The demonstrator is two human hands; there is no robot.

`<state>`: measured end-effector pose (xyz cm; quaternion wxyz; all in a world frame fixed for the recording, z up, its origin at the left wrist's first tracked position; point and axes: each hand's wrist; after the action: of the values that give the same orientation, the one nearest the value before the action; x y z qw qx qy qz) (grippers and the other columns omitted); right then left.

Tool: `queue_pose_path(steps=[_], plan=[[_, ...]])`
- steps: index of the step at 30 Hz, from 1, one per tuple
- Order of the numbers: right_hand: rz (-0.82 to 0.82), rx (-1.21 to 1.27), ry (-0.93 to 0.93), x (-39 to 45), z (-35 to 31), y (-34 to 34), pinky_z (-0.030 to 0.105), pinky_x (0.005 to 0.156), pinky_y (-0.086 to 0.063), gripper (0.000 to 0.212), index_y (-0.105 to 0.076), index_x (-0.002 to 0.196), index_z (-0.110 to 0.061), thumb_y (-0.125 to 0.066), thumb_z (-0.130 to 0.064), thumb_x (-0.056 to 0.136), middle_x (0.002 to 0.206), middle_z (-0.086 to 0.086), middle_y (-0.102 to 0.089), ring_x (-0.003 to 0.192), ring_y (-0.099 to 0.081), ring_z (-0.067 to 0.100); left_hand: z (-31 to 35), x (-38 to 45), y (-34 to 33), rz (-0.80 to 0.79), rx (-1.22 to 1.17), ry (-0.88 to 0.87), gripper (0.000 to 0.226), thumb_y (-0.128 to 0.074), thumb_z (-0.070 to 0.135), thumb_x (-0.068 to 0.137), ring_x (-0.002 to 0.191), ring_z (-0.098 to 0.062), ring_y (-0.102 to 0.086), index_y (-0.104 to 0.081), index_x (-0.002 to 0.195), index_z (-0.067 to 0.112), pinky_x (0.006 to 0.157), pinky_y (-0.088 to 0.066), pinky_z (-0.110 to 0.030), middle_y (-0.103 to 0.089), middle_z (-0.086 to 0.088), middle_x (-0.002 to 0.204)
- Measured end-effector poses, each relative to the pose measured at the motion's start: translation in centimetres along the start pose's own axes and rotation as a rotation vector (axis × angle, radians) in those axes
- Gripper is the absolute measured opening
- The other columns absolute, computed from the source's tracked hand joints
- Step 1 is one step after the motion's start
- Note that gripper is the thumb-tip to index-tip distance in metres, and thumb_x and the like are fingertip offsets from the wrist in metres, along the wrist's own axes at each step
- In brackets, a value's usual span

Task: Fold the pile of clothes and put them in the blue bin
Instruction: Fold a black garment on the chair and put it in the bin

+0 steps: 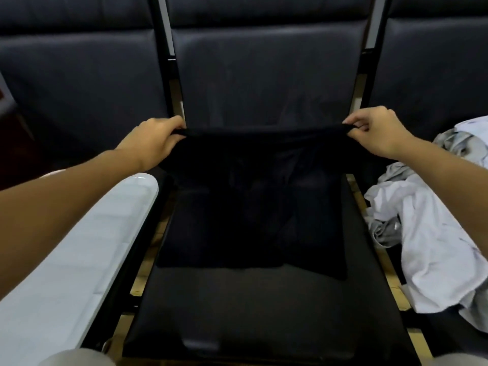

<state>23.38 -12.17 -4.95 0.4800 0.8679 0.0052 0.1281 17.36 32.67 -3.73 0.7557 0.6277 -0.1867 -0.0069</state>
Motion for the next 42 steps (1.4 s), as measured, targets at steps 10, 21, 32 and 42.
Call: queue_pose_path(steps=[10, 21, 32, 42], plan=[[-0.702, -0.242, 0.177, -15.9, 0.6, -7.6, 0.031, 0.099, -0.045, 0.062, -0.053, 0.123, -0.045, -0.072, -0.067, 0.069, 0.117, -0.022, -0.054, 0.109, -0.051, -0.007, -0.8, -15.9, -8.3, -0.665, -0.007, -0.045, 0.076, -0.043, 0.087, 0.070, 0.109, -0.006, -0.041, -0.042, 0.128, 0.038, 0.095, -0.042, -0.026, -0.039, 0.019, 0.124], [-0.381, -0.919, 0.101, -20.3, -1.0, -7.9, 0.035, 0.109, -0.032, 0.058, -0.042, 0.141, -0.023, -0.058, -0.009, 0.087, 0.138, -0.001, -0.049, 0.130, -0.046, 0.020, 3.9, -17.7, -6.5, -0.440, 0.119, -0.115, 0.053, -0.032, 0.041, 0.079, 0.105, -0.007, -0.051, -0.067, 0.116, 0.025, 0.101, -0.039, -0.029, -0.059, 0.013, 0.104], [-0.210, 0.783, -0.090, -25.3, -14.0, -11.7, 0.027, 0.063, -0.054, 0.014, -0.075, 0.084, -0.025, -0.066, -0.014, 0.087, 0.077, -0.004, -0.073, 0.072, -0.069, 0.007, 17.6, -16.6, -2.9, -0.207, -0.800, -0.039, 0.042, -0.078, 0.015, 0.079, 0.105, -0.014, -0.059, -0.062, 0.115, 0.029, 0.092, -0.048, -0.025, -0.061, 0.009, 0.106], [0.062, 0.914, -0.328, -22.4, -7.7, -9.4, 0.027, 0.056, -0.039, 0.048, -0.047, 0.053, -0.026, -0.055, -0.036, 0.099, 0.052, -0.010, -0.050, 0.056, -0.056, 0.010, 16.2, -13.7, -9.4, -0.381, -0.633, 0.079, 0.034, -0.058, 0.003, 0.094, 0.083, -0.002, -0.066, -0.067, 0.088, 0.035, 0.075, -0.051, -0.019, -0.069, 0.017, 0.086]])
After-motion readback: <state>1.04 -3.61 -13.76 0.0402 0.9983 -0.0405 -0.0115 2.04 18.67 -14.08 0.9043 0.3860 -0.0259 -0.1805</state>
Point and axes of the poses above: each hand's wrist, its own x-axis towards the middle knuckle, its own y-axis out of the back of the hand, z = x × y
